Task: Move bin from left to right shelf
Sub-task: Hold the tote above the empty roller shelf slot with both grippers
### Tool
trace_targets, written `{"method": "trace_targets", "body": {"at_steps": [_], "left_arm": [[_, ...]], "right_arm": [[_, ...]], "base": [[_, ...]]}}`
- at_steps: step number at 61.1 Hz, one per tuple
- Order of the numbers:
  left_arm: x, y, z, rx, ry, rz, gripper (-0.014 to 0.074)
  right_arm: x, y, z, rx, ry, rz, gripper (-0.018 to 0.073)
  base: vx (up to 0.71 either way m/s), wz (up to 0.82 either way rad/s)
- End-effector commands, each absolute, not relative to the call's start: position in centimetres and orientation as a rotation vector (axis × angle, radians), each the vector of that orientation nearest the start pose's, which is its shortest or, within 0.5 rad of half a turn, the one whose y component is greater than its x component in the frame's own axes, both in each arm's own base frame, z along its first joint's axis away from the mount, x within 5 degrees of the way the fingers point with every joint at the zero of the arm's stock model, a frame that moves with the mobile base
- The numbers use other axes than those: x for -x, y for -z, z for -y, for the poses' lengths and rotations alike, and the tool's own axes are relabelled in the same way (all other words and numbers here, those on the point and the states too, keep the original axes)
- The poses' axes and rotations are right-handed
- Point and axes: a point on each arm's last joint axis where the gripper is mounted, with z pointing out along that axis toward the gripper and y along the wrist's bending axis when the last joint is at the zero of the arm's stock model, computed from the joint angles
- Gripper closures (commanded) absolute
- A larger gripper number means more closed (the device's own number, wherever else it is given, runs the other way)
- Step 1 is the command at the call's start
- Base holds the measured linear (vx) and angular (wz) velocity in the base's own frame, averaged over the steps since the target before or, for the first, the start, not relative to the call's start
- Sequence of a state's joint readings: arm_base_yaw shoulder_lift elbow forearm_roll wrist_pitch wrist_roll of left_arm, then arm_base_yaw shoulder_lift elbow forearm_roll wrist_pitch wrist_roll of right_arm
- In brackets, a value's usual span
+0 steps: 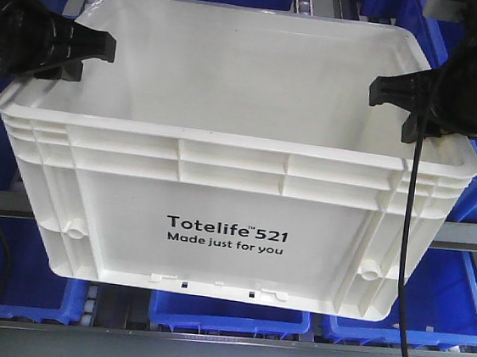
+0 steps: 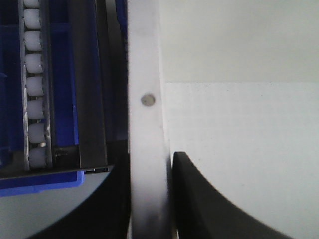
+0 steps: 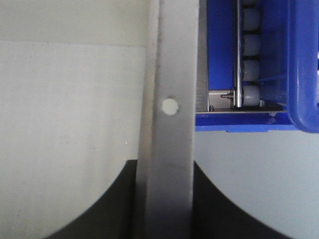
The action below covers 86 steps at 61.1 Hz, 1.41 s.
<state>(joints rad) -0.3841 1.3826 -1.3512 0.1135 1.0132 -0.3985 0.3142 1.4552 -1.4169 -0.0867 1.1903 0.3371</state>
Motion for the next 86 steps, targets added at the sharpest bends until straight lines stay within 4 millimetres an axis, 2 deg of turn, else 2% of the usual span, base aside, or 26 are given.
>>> {"method": "trace_targets", "body": {"at_steps": [1,86], "left_arm": [[-26.48,-39.76,9.30,-0.052,0.154,-2.369,0.0536],[-26.48,-39.76,9.30,-0.052,0.154,-2.369,0.0536]], "right_arm": [[-27.68,-39.11,-7.37,-0.012,-0.049,-2.527,0.0557],[-27.68,-39.11,-7.37,-0.012,-0.049,-2.527,0.0557]], "base": [[0.14,0.06],[0.05,0.04]]}}
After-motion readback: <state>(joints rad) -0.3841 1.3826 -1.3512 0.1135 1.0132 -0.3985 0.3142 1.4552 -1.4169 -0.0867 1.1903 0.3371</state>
